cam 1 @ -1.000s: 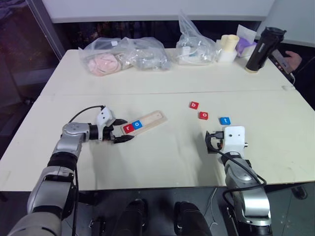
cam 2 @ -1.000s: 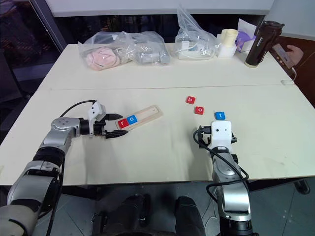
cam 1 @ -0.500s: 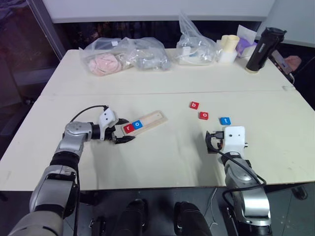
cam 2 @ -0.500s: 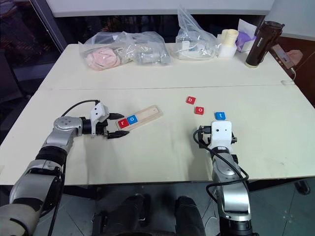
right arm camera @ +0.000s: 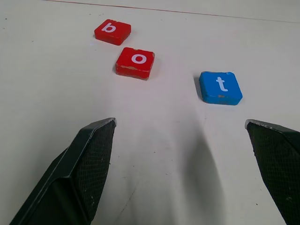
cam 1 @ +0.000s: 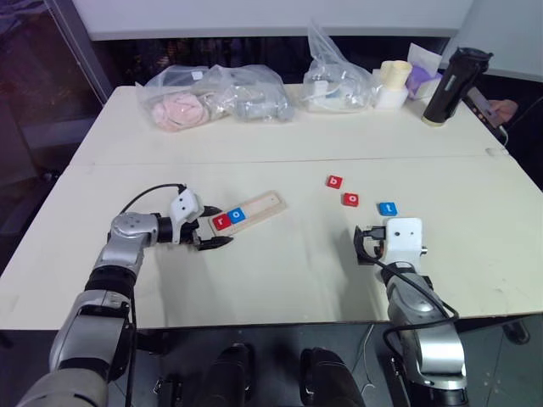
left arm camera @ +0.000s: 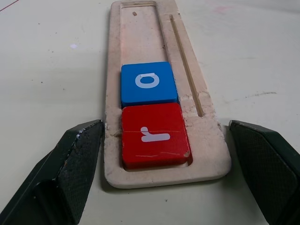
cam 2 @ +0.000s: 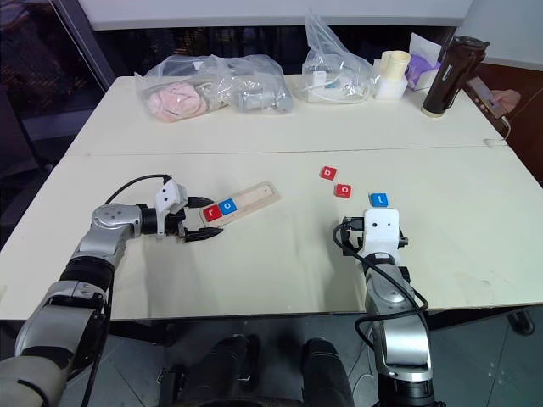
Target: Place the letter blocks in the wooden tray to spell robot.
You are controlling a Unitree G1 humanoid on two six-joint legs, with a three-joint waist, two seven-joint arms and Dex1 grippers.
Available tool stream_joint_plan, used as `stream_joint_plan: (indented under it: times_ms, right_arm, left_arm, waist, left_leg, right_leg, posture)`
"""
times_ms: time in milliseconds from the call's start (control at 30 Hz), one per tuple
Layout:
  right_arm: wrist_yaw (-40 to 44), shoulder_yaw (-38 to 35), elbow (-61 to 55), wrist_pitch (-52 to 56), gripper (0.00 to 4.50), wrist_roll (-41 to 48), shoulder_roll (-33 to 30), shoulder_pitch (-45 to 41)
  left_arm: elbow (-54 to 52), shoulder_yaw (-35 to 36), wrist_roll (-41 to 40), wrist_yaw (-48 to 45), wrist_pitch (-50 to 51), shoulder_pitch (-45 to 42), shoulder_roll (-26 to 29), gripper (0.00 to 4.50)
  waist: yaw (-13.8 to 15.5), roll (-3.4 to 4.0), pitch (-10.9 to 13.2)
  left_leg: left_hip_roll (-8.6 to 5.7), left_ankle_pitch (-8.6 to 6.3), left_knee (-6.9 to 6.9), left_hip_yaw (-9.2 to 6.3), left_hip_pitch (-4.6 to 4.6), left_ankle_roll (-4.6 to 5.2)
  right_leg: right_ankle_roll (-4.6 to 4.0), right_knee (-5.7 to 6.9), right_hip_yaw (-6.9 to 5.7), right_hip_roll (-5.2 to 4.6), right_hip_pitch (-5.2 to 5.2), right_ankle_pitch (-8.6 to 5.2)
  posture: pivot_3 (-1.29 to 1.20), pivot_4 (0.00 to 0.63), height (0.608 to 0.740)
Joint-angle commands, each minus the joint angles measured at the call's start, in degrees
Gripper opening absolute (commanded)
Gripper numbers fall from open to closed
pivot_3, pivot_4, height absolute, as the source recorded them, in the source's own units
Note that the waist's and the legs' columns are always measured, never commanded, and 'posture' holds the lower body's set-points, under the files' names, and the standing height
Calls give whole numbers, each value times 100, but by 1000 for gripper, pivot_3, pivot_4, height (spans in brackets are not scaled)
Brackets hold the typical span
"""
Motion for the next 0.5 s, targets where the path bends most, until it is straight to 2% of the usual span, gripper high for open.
stream_joint_plan:
  times_ms: [33, 500]
  right_arm:
    - [2, 22, -165, -29, 4470, -35, 6, -18]
    - [7, 27, -201, 15, 4470, -53, -38, 2]
  left_arm:
    - [-71, -137, 102, -59, 29, 191, 32, 4500]
    - [-149, -198, 171, 56, -34, 297, -67, 4500]
  waist:
    - [-1, 0, 0]
    - [8, 1, -2]
  left_leg:
    - [0, 0, 0, 0, 0, 0]
    - [0, 0, 0, 0, 2, 0]
  right_leg:
    - [0, 0, 0, 0, 0, 0]
    - [-1, 0, 0, -2, 2, -1]
  posture:
    - [0, 150, 738]
    - [0, 150, 738]
